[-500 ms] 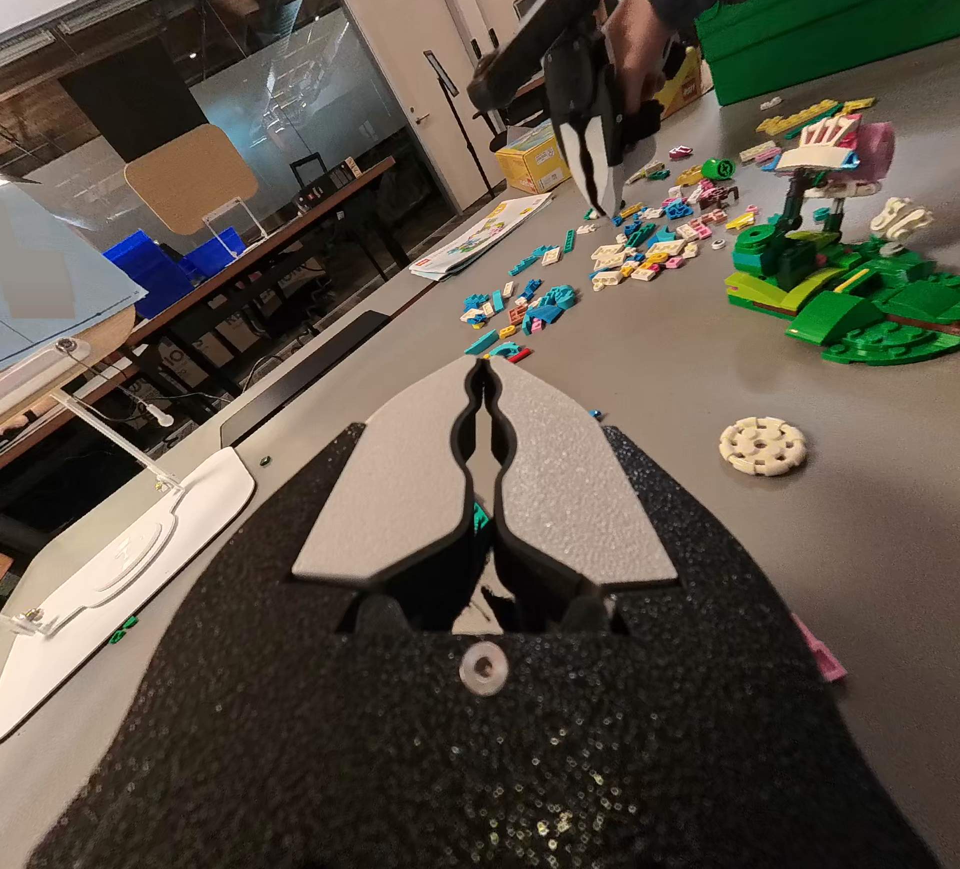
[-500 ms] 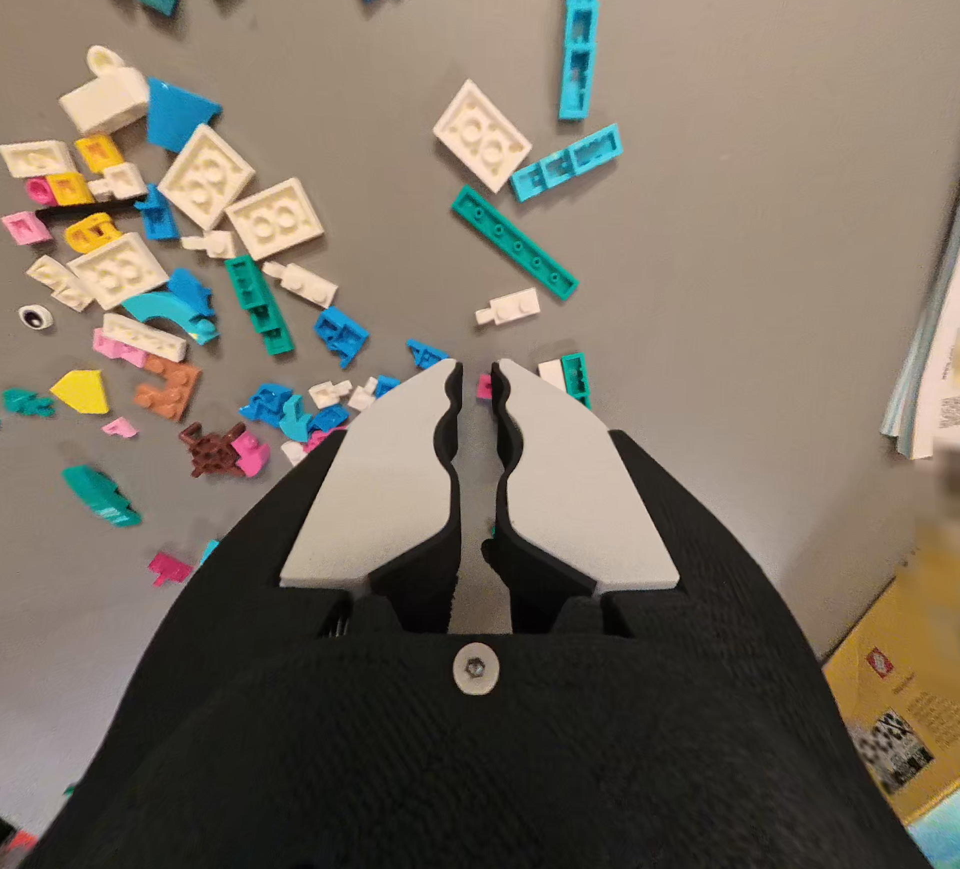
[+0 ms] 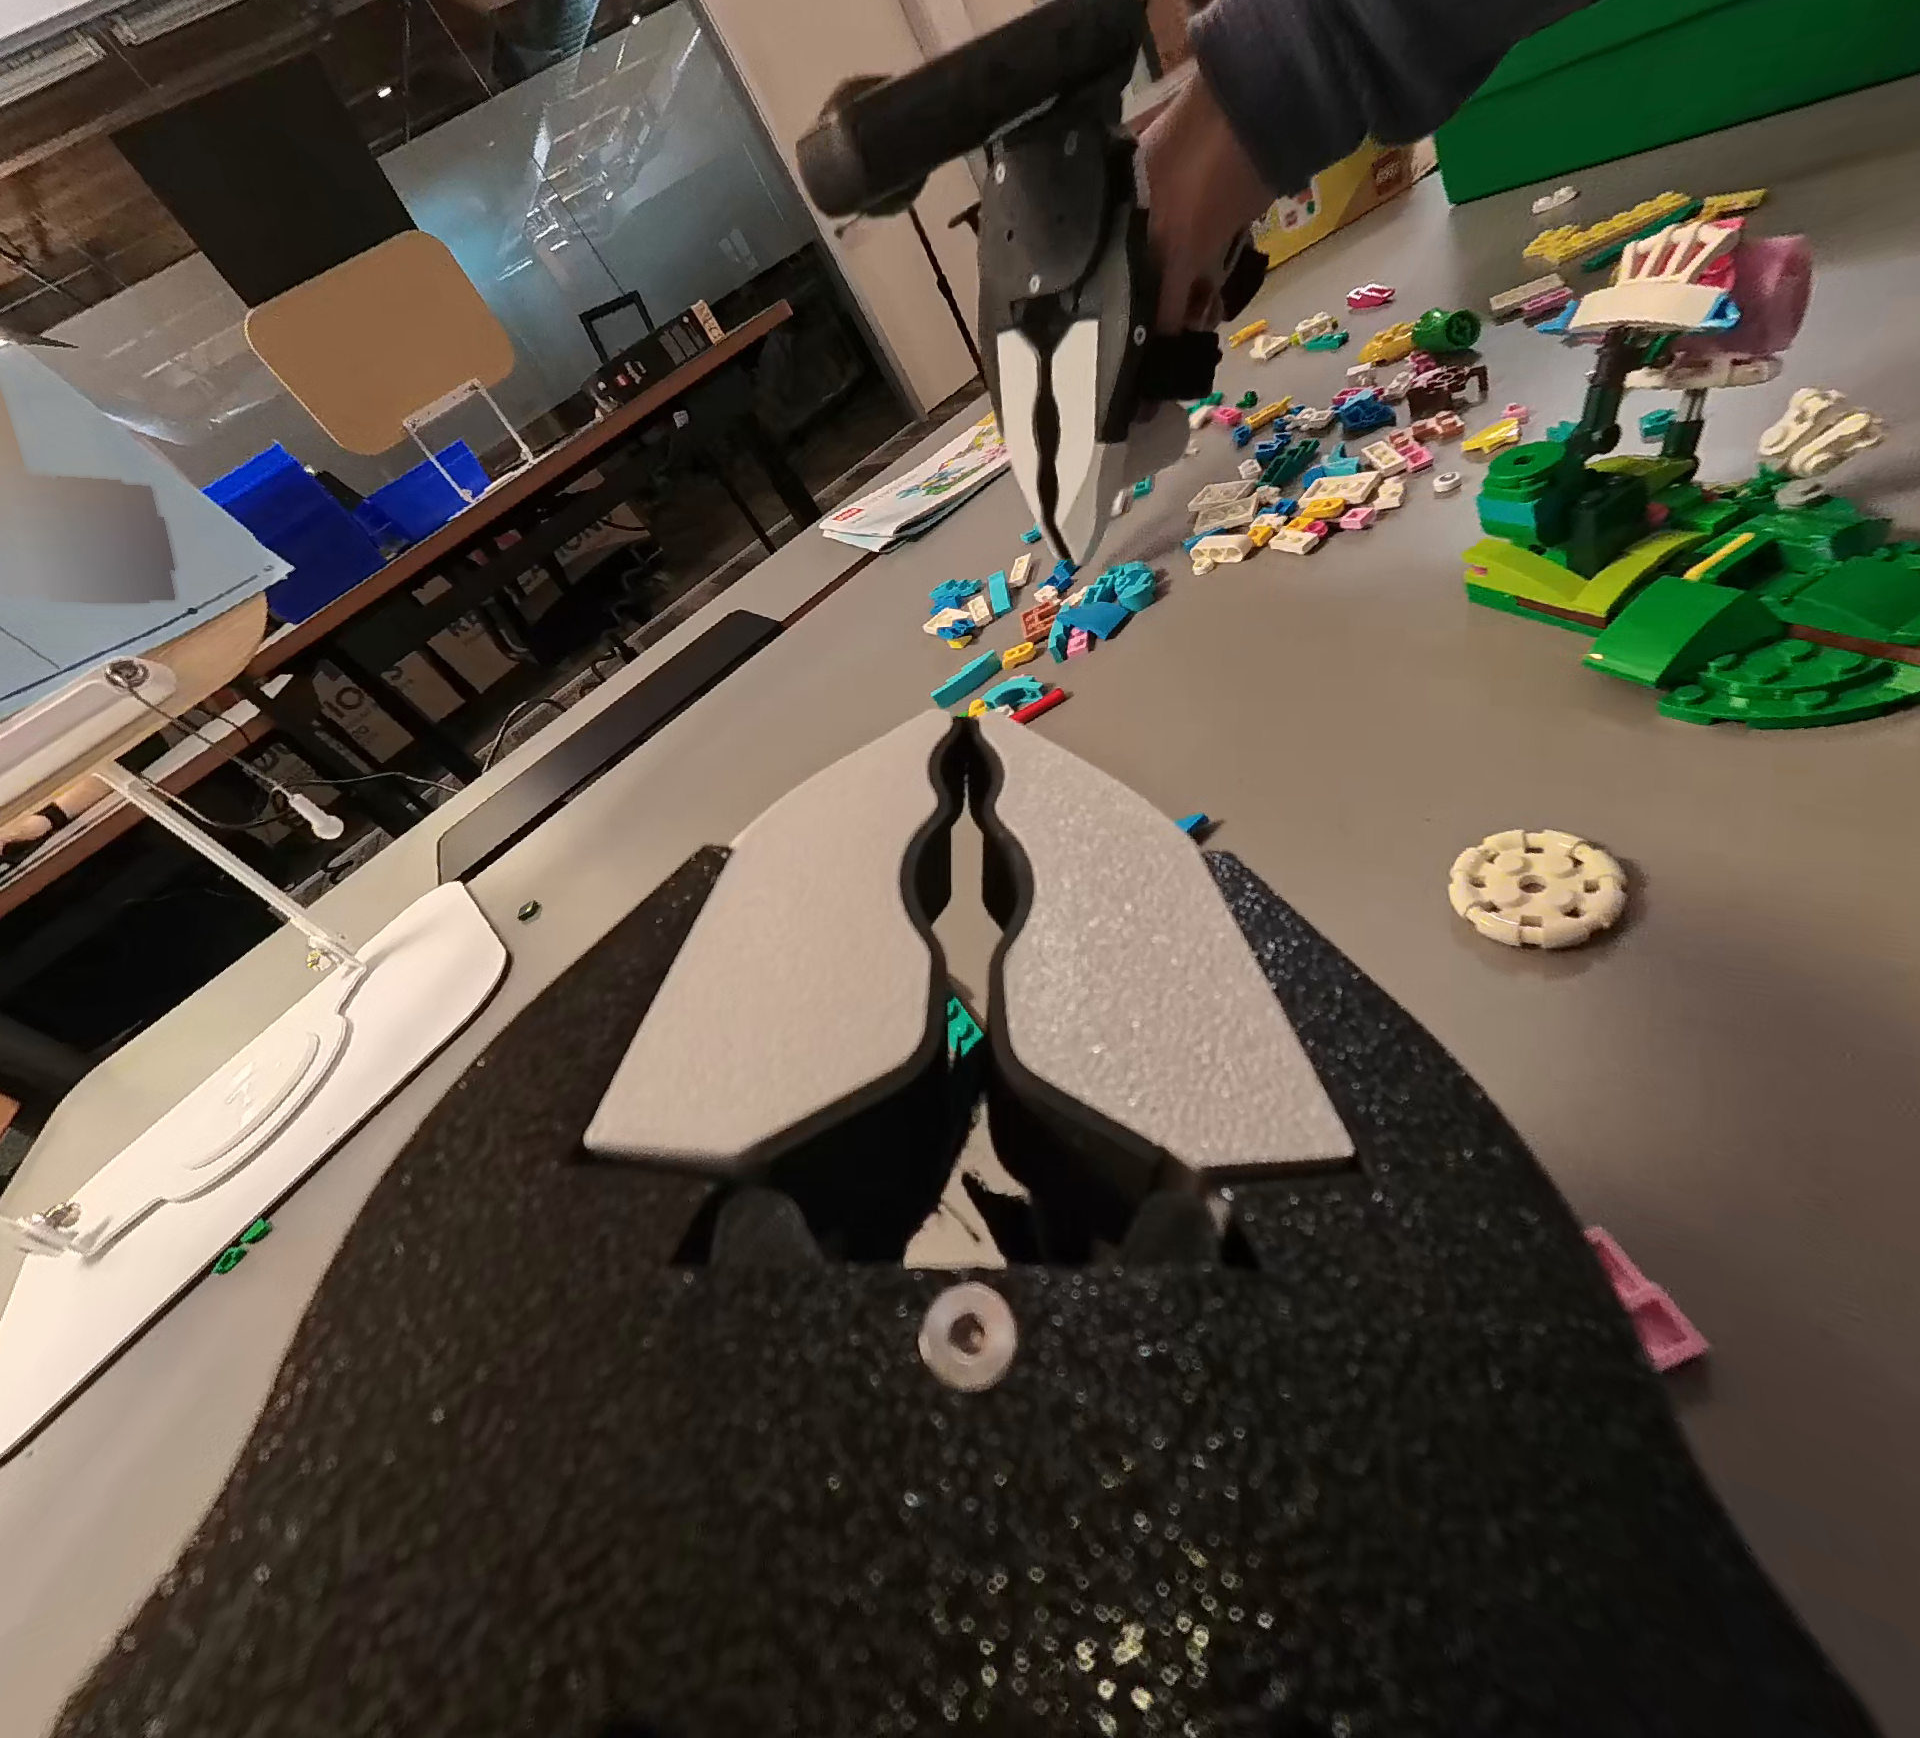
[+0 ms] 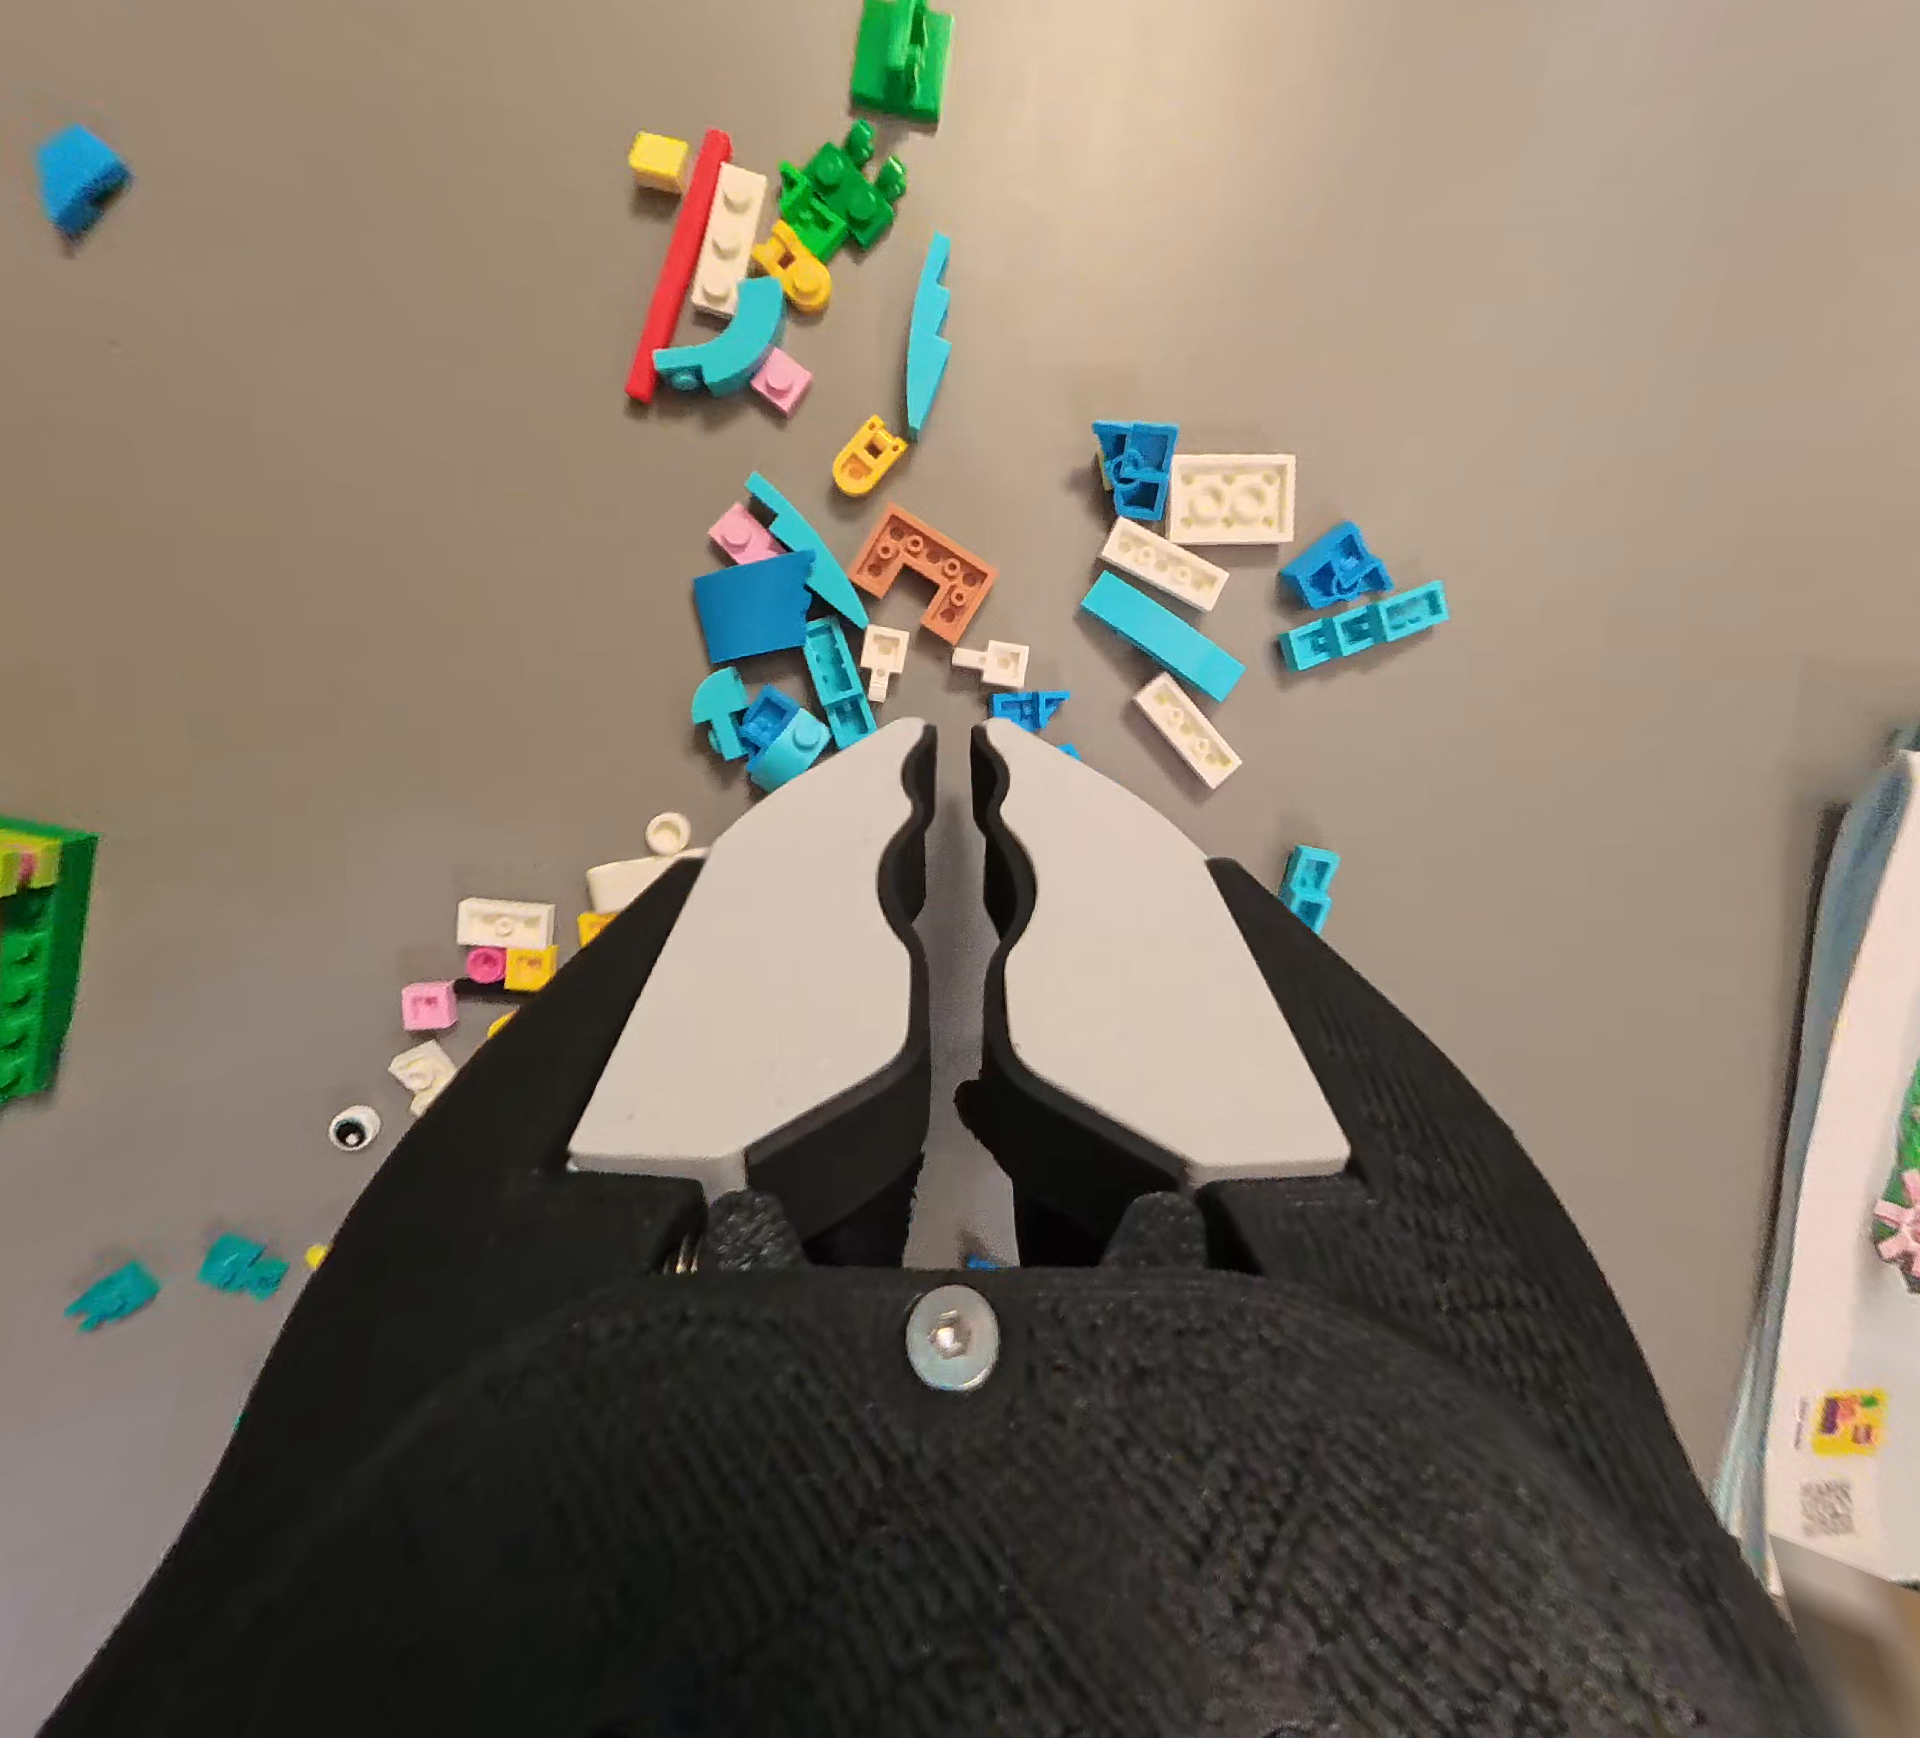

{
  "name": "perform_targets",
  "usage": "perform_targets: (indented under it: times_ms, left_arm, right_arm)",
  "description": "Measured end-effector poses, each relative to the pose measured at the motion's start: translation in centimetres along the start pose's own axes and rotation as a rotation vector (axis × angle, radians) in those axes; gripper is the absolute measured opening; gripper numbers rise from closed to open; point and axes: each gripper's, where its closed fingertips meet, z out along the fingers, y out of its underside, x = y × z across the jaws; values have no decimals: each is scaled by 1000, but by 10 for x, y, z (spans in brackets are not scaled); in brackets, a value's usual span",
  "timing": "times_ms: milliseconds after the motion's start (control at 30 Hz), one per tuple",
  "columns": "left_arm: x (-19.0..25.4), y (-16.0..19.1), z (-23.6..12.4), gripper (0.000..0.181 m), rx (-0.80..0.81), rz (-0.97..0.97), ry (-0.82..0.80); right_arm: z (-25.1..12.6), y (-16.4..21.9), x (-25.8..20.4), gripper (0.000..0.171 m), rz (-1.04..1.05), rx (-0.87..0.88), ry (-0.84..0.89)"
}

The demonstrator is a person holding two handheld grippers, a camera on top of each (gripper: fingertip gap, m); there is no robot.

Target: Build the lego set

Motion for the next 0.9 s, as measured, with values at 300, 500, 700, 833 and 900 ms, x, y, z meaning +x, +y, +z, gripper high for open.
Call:
perform_targets:
  times_ms: [300, 500, 700, 833, 900]
  left_arm:
    - [2, 0, 1, 0, -5, 5, 12]
    - [4, -1, 0, 0, -2, 23, 17]
    - [4, -2, 0, 0, 2, 30, 12]
    - [0, -2, -1, 0, 4, 30, -10]
    - [-2, -2, -2, 0, 4, 23, -21]
  right_arm:
    - [9, 1, -20, 6, -9, -25, -113]
    - [4, 4, -22, 7, -15, -24, -119]
    - [-7, 23, -28, 8, -49, -24, -94]
    - [-14, 29, -33, 9, -25, 19, -81]
    - [-17, 31, -36, 9, -20, 26, -79]
